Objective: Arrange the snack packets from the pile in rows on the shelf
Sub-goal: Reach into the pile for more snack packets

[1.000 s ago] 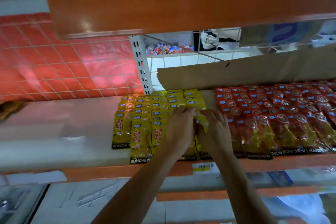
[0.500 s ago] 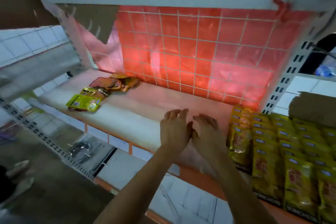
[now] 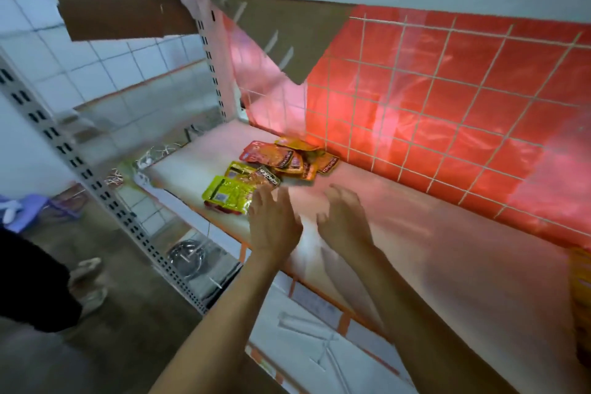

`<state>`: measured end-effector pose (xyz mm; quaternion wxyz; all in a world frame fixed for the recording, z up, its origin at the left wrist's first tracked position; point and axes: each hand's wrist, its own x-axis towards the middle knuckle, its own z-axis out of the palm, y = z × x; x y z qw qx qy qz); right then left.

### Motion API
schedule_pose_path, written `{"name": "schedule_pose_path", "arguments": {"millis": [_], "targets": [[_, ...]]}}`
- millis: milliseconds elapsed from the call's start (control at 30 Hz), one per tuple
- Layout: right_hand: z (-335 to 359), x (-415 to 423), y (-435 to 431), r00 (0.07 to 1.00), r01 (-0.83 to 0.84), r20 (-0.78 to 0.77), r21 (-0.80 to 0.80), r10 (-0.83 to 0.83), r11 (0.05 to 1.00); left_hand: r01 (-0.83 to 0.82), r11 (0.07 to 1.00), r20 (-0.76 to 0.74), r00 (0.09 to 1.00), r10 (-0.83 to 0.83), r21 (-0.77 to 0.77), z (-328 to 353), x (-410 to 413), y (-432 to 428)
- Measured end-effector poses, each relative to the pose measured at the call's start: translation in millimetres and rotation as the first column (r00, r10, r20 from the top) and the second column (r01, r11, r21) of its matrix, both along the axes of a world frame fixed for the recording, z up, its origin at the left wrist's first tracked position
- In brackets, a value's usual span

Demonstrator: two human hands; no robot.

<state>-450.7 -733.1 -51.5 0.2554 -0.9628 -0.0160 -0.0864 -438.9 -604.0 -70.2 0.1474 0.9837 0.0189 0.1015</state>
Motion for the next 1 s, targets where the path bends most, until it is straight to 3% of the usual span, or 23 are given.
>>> {"name": "schedule_pose_path", "arguments": {"millis": [333,667,800,933,1000], "targets": [[-22,84,36,0.990,-0.008,-0.143,-0.076,-0.003,0.997,-0.114,0.993,-0.164,0.980,0.116,0.022,-12,37,67],[-34,57,25,1.000,-0.002,-0.004,-0.272,0.001,0.962,-0.074,0.984,-0.066,0.994,0.086,0.164,-3,24,35],[-40,29,5,0.996,0.073,0.076,-0.284,-0.053,0.956,0.011,0.985,0.008,1.000,-0.012,0.174,4,20,24],[-42,6,-13,0.996,0.089,0.047,-0.234,-0.080,0.968,0.179,0.982,0.184,0.965,-0.185,0.054,9,21,12],[-37,5,-15,0.989,0.145,0.061,-0.197,-0.135,0.970,0.175,0.979,0.190,0.970,-0.152,-0.108,14,19,3]]}}
